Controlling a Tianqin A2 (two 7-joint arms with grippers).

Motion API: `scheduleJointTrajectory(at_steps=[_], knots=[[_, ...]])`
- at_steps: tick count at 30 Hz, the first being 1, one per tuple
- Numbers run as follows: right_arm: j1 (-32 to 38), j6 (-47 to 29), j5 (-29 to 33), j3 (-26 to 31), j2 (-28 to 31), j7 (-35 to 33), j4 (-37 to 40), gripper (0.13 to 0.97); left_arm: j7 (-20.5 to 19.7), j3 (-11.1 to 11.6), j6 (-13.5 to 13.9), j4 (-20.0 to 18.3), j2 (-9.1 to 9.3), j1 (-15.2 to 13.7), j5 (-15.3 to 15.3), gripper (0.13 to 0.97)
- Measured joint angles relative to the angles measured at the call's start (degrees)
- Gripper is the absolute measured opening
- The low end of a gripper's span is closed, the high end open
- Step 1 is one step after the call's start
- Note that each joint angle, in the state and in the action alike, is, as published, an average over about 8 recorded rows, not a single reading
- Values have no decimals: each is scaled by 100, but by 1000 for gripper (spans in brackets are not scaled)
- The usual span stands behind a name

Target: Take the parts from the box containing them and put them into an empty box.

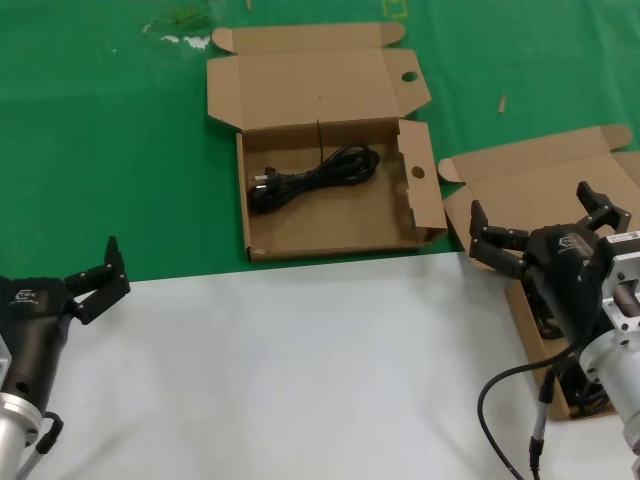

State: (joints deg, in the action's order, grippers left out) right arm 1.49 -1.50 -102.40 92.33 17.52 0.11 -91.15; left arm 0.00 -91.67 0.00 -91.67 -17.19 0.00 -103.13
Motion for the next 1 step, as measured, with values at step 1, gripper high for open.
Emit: scheduleJointTrajectory(at_steps=[1], knots=[[0, 0, 0, 0, 0, 0, 0, 966, 0, 0, 0, 0, 0, 0, 0, 966]])
